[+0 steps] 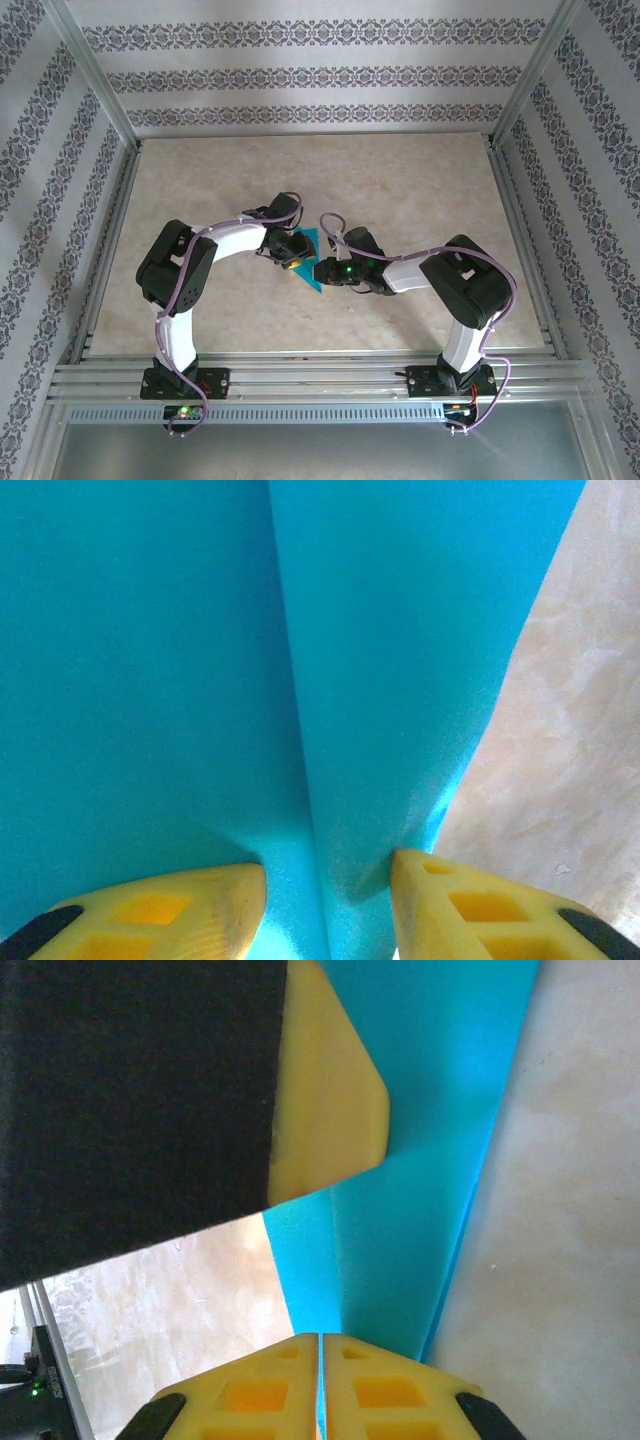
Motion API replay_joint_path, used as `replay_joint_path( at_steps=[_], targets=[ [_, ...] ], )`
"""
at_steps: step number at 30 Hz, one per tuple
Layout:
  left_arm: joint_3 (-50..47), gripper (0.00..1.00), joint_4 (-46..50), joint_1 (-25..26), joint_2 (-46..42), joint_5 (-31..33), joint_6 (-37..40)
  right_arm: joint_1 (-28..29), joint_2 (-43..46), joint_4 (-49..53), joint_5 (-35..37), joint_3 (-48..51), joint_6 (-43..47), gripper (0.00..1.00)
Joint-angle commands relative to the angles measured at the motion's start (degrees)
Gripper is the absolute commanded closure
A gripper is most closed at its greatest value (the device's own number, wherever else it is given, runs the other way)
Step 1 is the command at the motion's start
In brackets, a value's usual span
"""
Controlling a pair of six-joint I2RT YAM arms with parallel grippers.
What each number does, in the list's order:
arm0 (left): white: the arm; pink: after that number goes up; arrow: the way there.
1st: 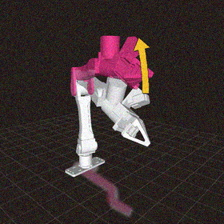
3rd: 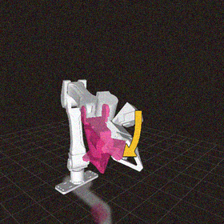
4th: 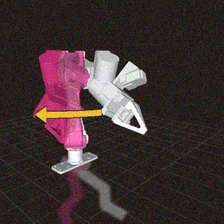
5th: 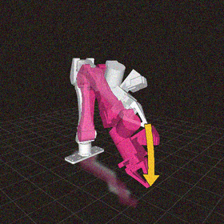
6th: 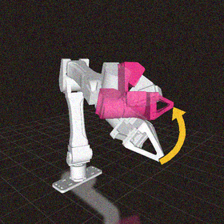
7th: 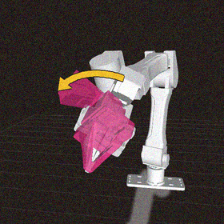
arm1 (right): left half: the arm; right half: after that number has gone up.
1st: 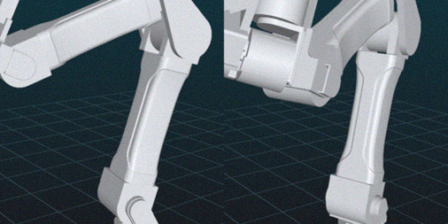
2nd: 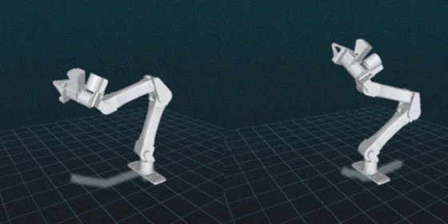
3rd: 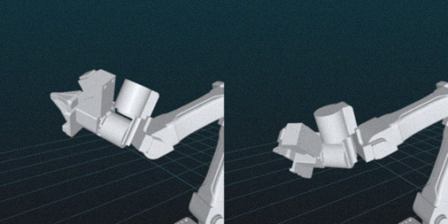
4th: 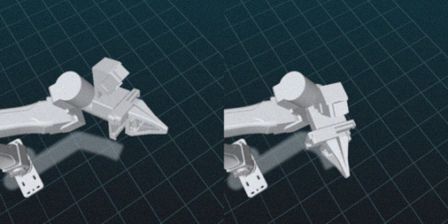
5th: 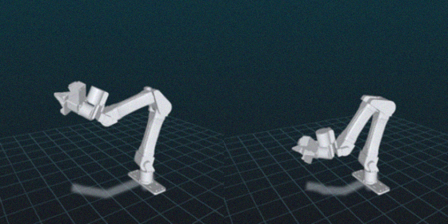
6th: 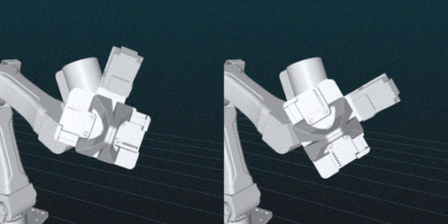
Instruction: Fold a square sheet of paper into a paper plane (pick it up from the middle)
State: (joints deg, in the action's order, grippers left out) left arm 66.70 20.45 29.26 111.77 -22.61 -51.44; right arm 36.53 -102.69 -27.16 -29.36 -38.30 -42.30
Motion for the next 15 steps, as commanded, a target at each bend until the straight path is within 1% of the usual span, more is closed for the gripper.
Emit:
replay_joint_path(
  at_steps=[1,15],
  targets=[
    [-6.23,0.56,8.46,1.0,13.3,10.42,1.23,0.27,-1.1,1.32,1.08,-0.54,-0.35,0.89],
    [-6.19,0.56,8.64,1.03,13.0,10.57,1.34,0.29,-2.29,3.43,1.39,-1.06,-0.75,0.89]
  ],
)
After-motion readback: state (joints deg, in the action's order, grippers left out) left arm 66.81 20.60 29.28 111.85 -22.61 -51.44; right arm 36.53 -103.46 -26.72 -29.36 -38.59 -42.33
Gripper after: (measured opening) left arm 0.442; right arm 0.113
